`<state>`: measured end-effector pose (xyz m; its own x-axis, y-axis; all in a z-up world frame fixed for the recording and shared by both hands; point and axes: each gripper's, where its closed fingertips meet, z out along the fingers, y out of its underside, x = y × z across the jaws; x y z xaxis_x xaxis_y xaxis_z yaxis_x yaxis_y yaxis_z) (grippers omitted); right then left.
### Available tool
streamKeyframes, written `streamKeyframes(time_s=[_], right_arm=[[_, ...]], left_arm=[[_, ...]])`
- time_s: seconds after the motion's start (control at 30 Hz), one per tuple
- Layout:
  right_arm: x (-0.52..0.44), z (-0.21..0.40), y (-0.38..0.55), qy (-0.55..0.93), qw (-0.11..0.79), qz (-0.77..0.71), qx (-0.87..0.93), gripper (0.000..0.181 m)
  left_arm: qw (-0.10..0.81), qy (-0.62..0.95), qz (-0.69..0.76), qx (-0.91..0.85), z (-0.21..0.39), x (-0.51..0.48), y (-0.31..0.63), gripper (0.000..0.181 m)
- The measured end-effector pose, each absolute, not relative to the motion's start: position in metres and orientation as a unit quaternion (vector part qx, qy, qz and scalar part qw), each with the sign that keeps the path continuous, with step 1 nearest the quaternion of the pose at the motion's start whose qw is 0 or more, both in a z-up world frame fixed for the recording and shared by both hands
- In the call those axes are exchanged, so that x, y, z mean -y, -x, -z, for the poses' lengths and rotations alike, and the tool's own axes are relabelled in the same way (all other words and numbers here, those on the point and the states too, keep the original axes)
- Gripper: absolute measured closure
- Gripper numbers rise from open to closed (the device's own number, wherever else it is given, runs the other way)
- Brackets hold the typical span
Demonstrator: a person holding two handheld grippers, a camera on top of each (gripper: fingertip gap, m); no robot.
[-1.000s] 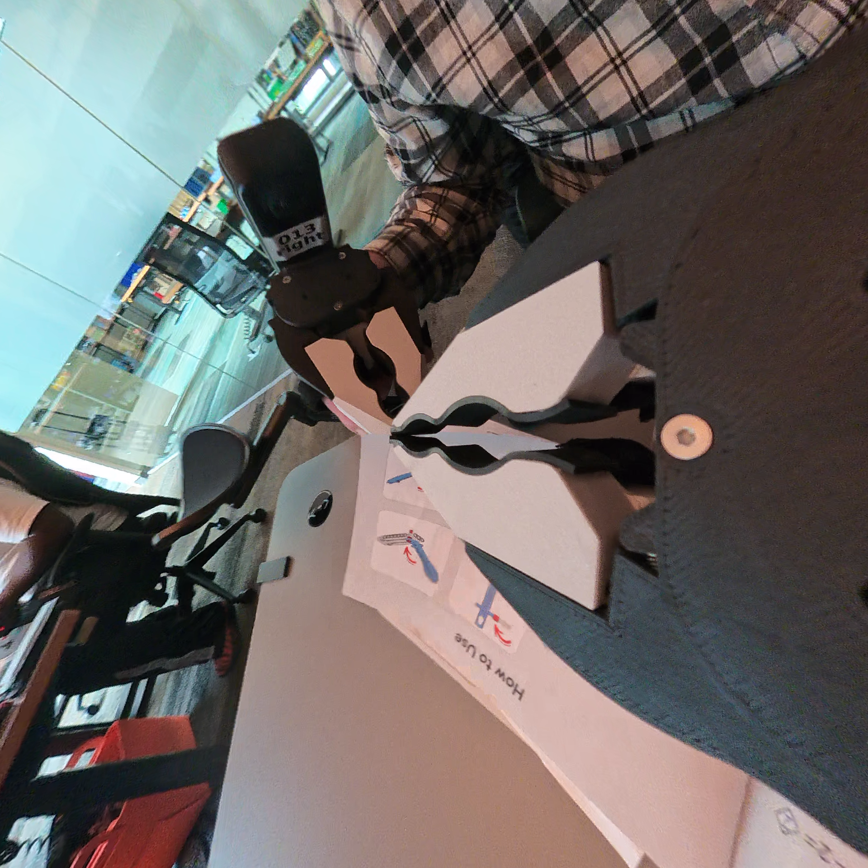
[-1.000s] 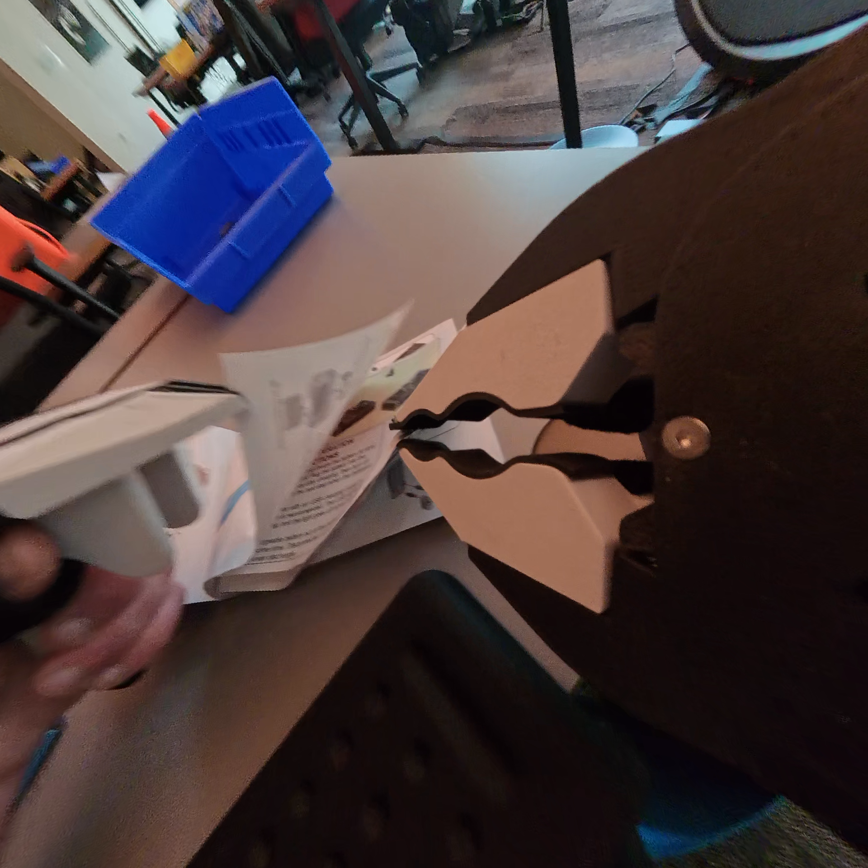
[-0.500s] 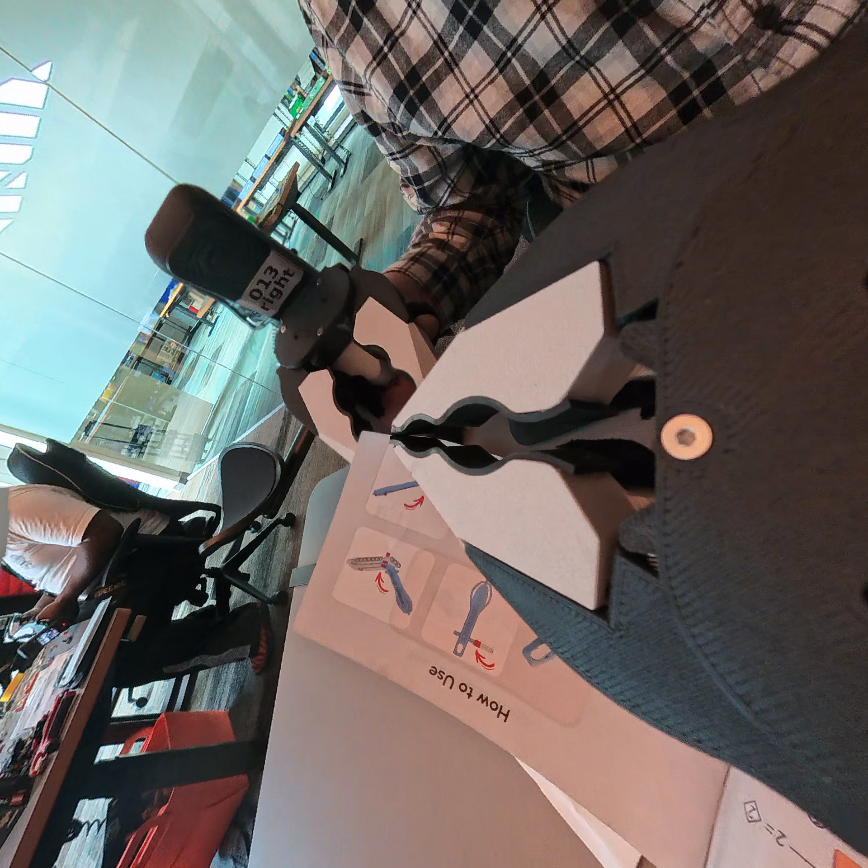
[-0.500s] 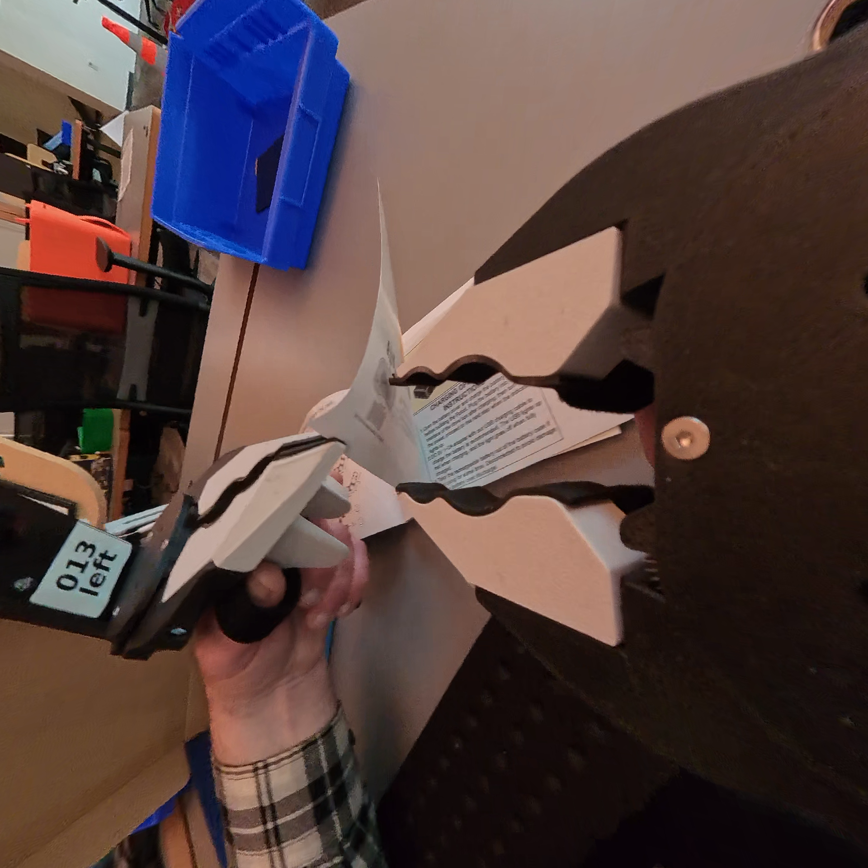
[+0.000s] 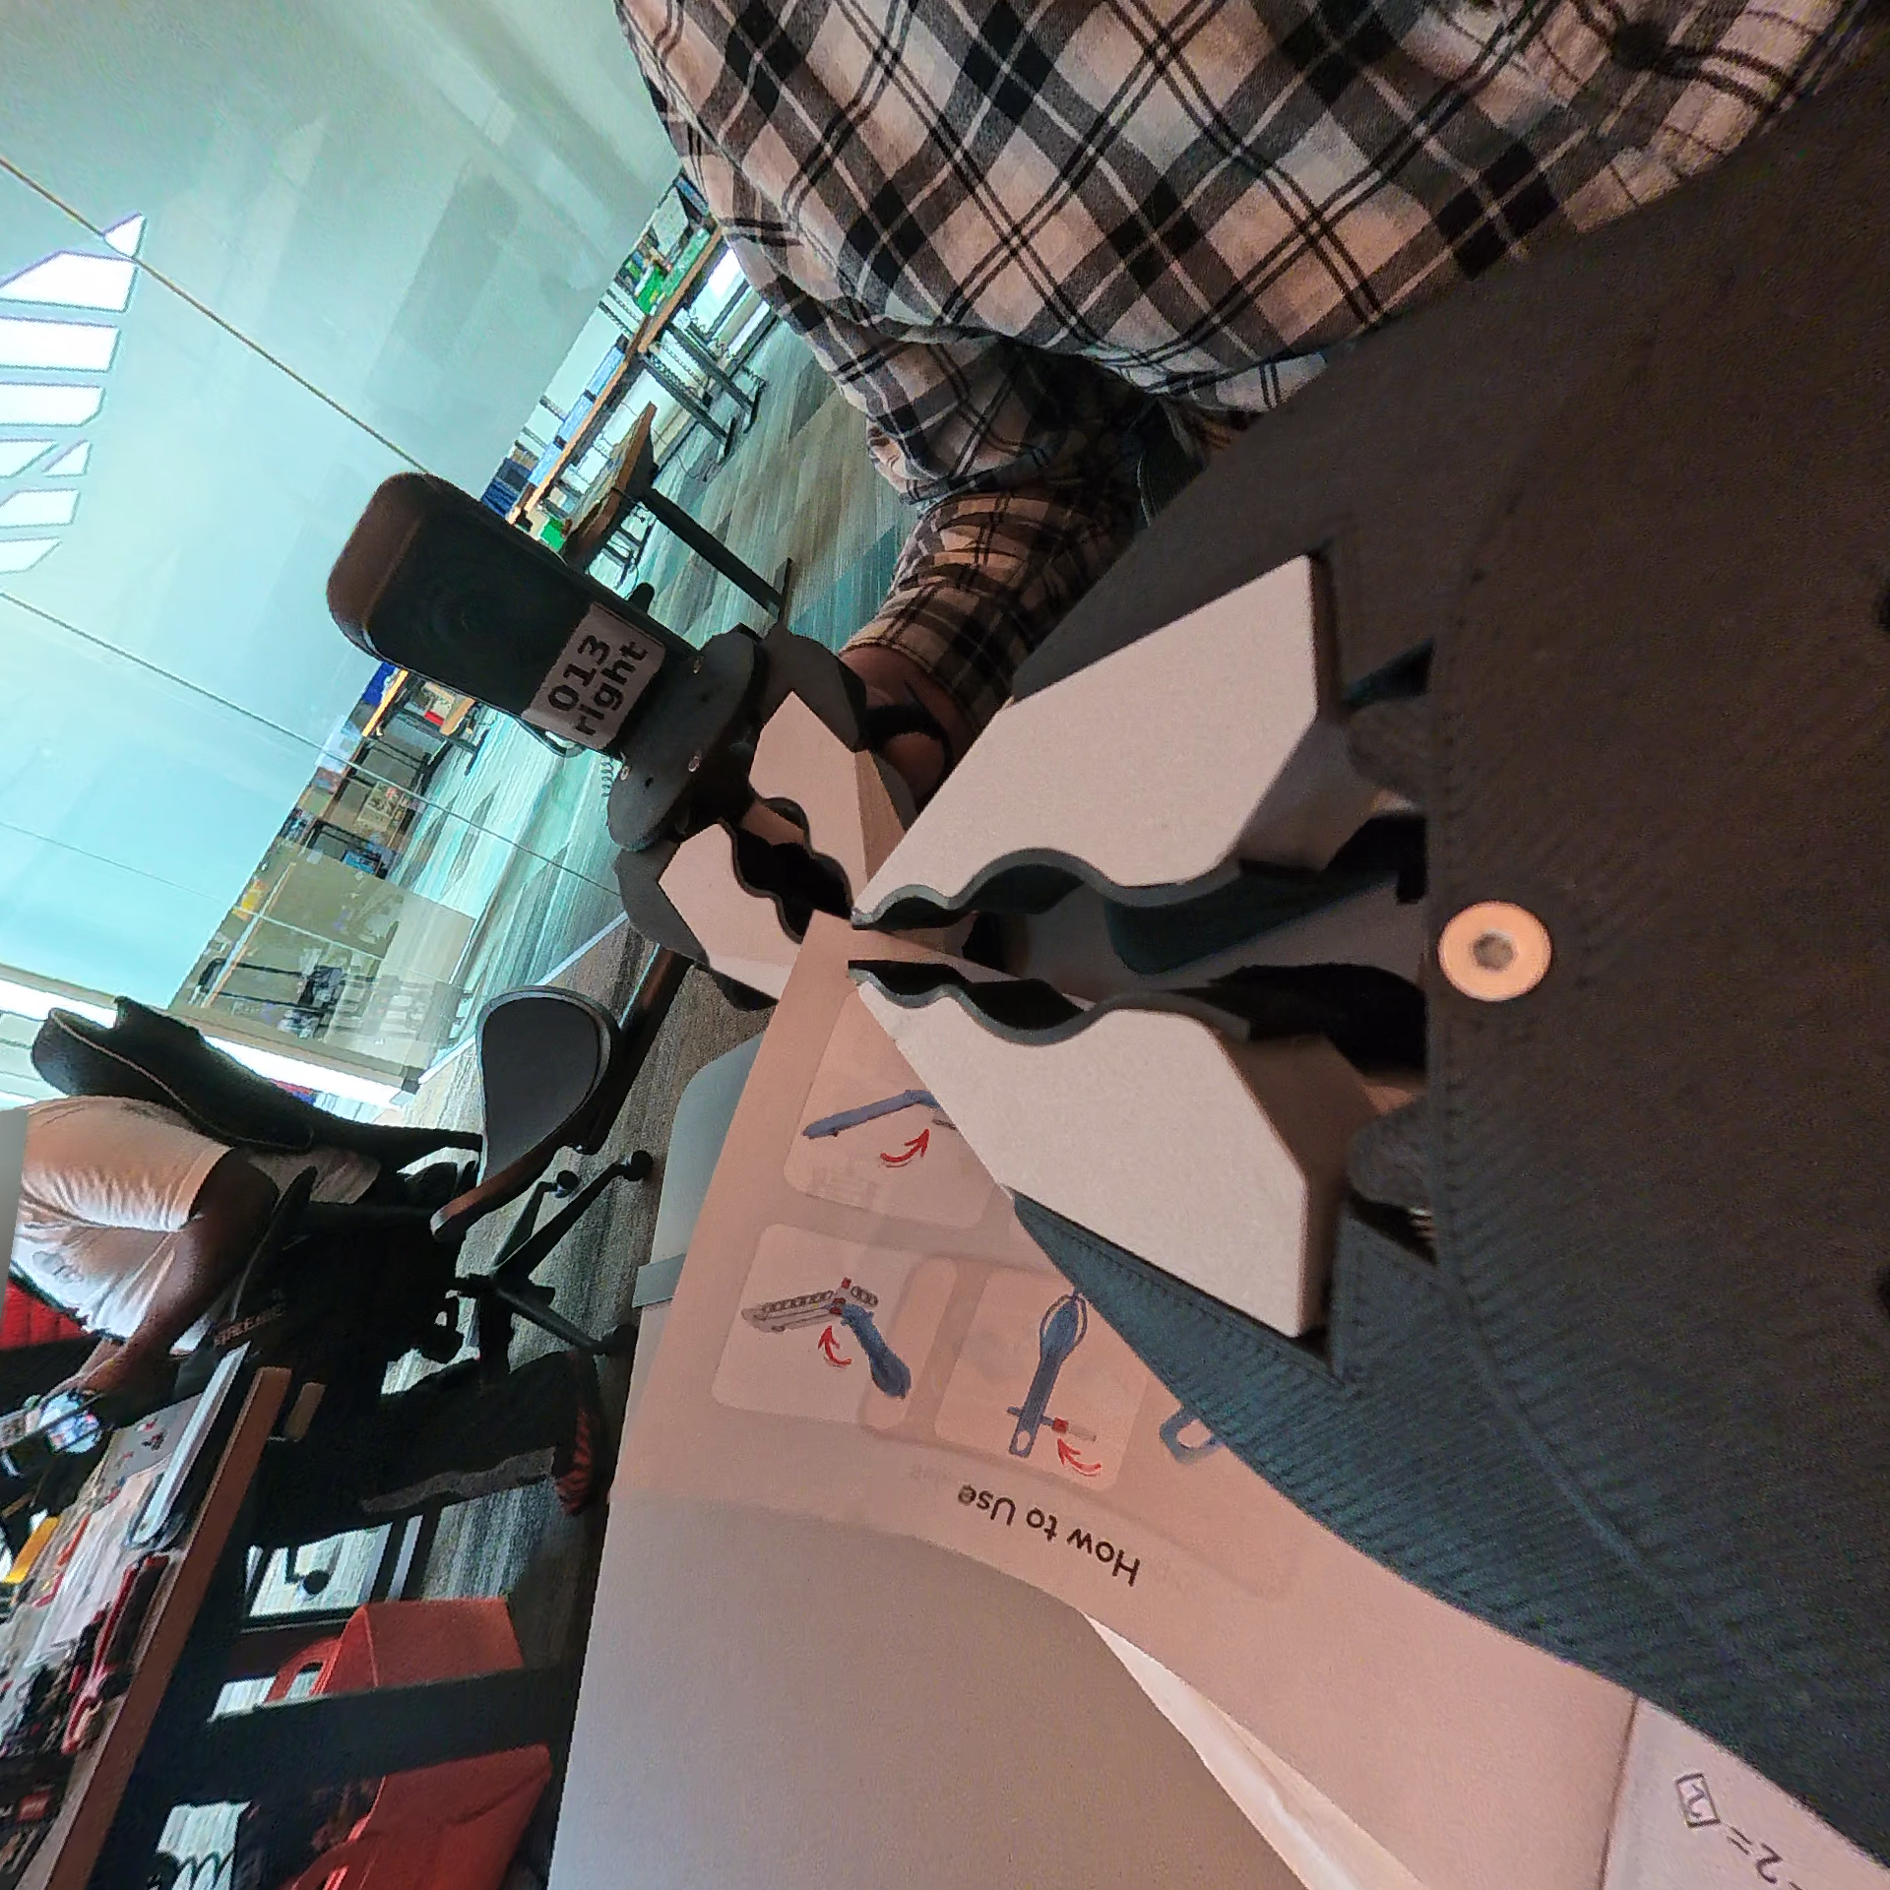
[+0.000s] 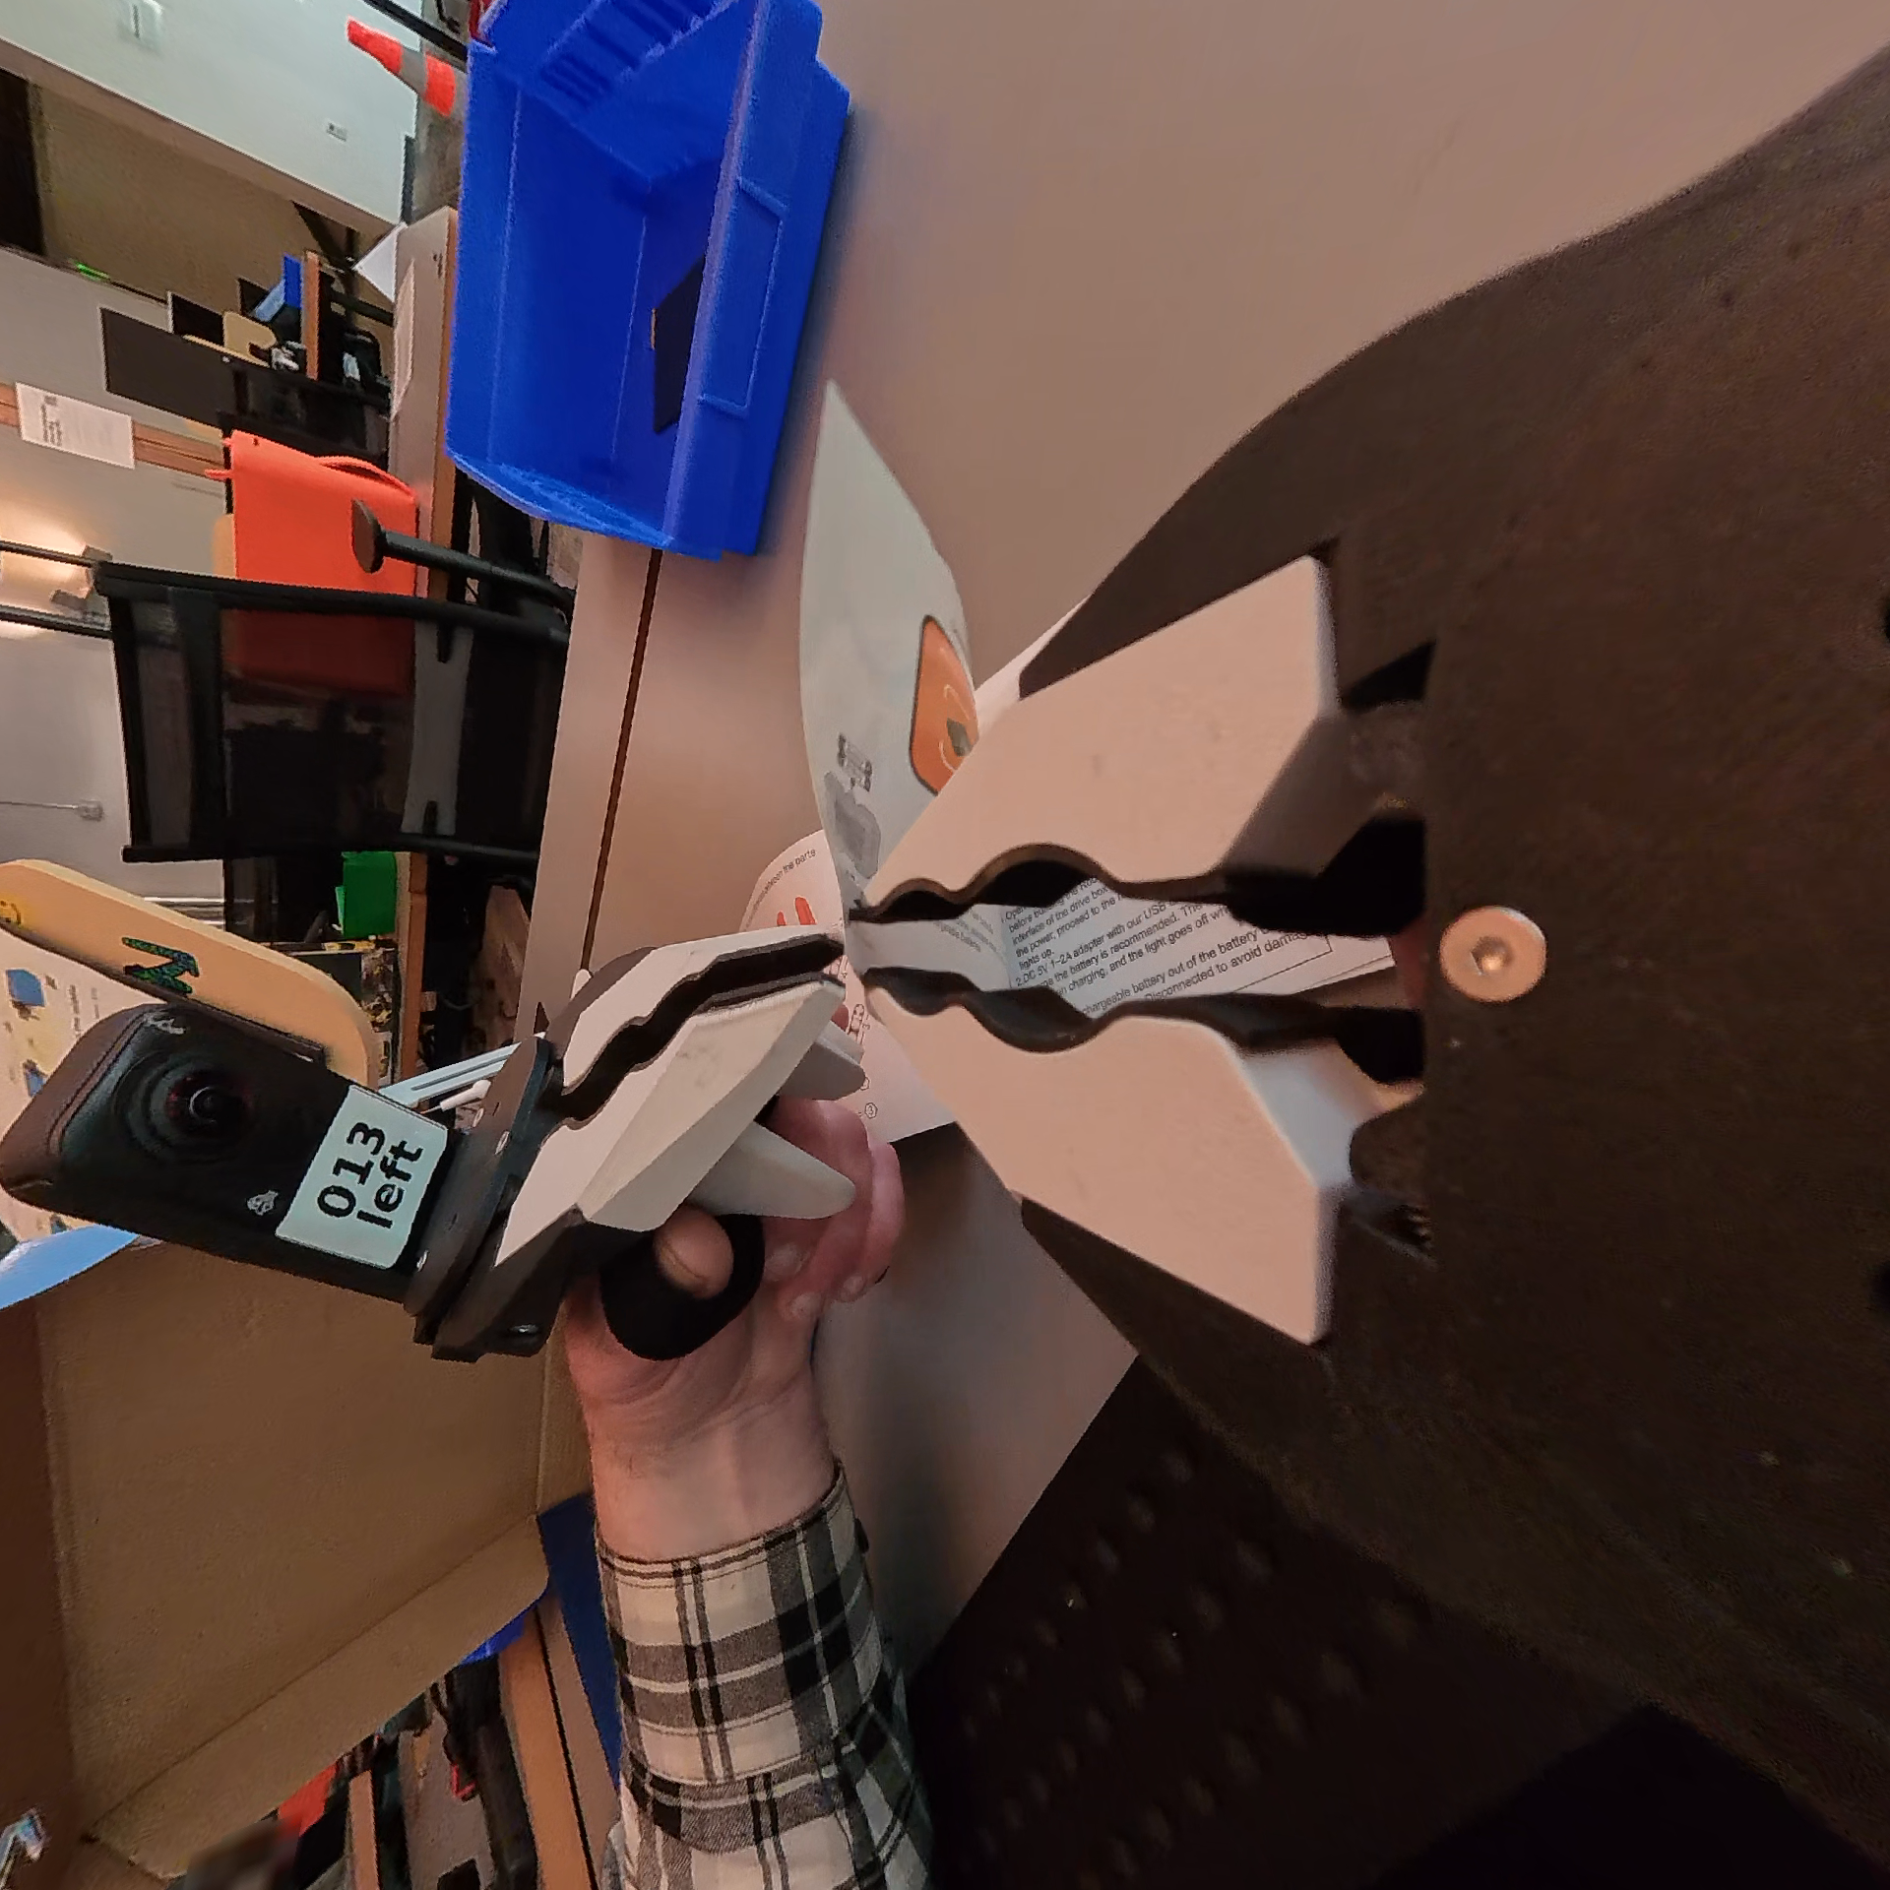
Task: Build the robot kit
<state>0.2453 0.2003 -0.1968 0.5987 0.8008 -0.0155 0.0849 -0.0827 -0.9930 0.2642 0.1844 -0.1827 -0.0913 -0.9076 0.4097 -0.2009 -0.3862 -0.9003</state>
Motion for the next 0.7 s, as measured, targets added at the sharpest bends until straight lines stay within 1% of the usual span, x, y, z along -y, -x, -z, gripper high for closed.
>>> streamKeyframes(time_s=[0.23, 0.43, 0.47, 0.53, 0.63, 0.67, 0.7], right_arm=[[-0.201, 0.197, -0.246, 0.670, 0.596, -0.293, 0.332, 0.180], [-0.208, 0.193, -0.233, 0.667, 0.602, -0.261, 0.354, 0.181], [-0.210, 0.193, -0.230, 0.665, 0.602, -0.260, 0.358, 0.181], [-0.213, 0.193, -0.222, 0.664, 0.601, -0.253, 0.366, 0.181], [-0.221, 0.197, -0.214, 0.670, 0.599, -0.222, 0.378, 0.181], [-0.224, 0.198, -0.213, 0.672, 0.599, -0.215, 0.379, 0.181], [-0.226, 0.198, -0.212, 0.673, 0.599, -0.213, 0.378, 0.181]], left_arm=[[0.312, 0.600, 0.561, -0.478, 0.184, -0.182, -0.264, 0.177], [0.339, 0.610, 0.485, -0.528, 0.178, -0.185, -0.251, 0.165], [0.342, 0.612, 0.474, -0.532, 0.177, -0.187, -0.249, 0.159], [0.349, 0.623, 0.449, -0.537, 0.177, -0.192, -0.244, 0.155], [0.353, 0.645, 0.415, -0.535, 0.184, -0.202, -0.237, 0.155], [0.354, 0.651, 0.410, -0.532, 0.185, -0.205, -0.234, 0.159], [0.358, 0.658, 0.404, -0.525, 0.186, -0.210, -0.231, 0.166]])
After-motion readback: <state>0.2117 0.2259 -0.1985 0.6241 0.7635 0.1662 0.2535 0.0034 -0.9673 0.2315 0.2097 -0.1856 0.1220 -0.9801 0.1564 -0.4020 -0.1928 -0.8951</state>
